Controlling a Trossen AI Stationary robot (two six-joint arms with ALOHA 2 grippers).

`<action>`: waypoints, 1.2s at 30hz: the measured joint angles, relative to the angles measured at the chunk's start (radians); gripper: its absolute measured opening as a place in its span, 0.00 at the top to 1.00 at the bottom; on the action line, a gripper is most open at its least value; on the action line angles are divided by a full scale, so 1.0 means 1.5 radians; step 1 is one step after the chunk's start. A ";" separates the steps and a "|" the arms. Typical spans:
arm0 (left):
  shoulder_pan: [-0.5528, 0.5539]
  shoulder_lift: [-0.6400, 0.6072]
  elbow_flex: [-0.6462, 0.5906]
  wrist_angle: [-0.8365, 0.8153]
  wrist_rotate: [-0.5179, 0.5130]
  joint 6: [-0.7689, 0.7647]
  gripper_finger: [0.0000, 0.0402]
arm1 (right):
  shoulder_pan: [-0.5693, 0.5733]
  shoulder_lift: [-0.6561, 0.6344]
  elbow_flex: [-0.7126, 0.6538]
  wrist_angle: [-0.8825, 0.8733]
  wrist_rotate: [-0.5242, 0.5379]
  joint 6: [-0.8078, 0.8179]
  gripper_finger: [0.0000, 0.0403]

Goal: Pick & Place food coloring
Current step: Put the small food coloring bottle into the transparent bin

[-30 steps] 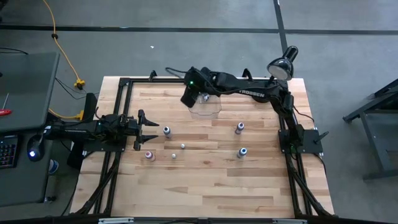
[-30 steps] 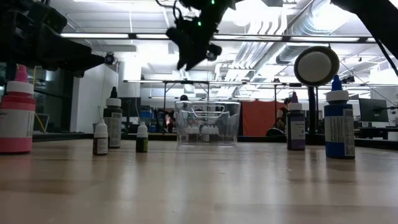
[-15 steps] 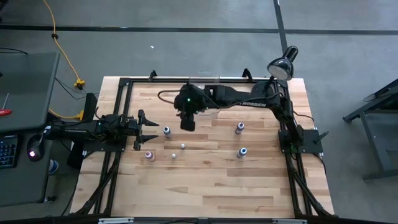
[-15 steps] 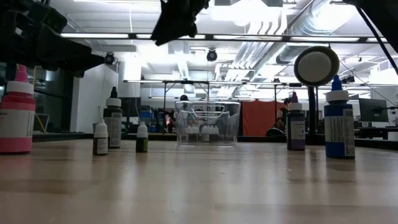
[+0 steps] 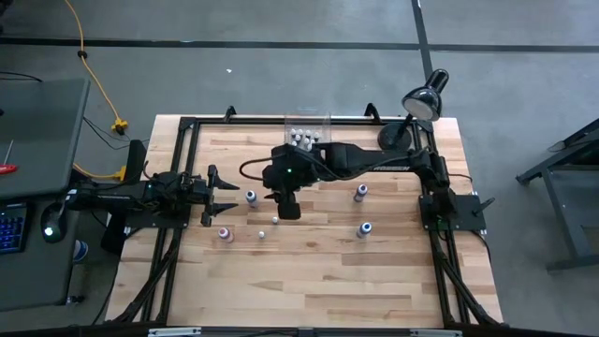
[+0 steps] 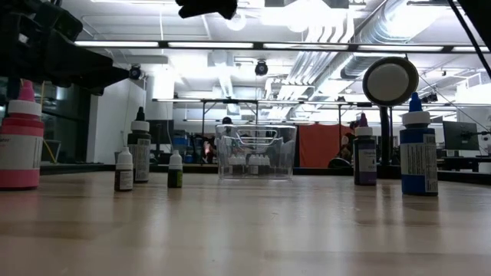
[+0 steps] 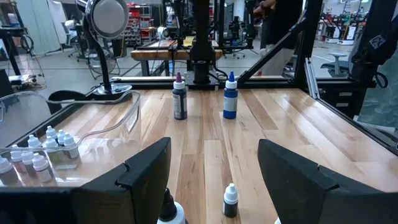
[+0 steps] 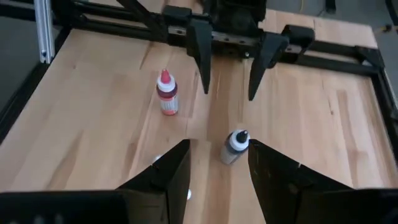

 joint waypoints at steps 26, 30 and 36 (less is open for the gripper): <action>0.000 0.000 0.000 0.000 -0.002 0.000 0.41 | 0.095 0.129 0.121 -0.049 -0.063 0.099 0.63; 0.000 0.000 0.000 0.000 0.000 0.000 0.41 | 0.095 0.157 0.121 -0.075 -0.061 0.089 0.63; 0.000 0.000 0.000 0.000 -0.002 0.000 0.41 | 0.094 0.224 0.119 -0.070 -0.030 0.018 0.63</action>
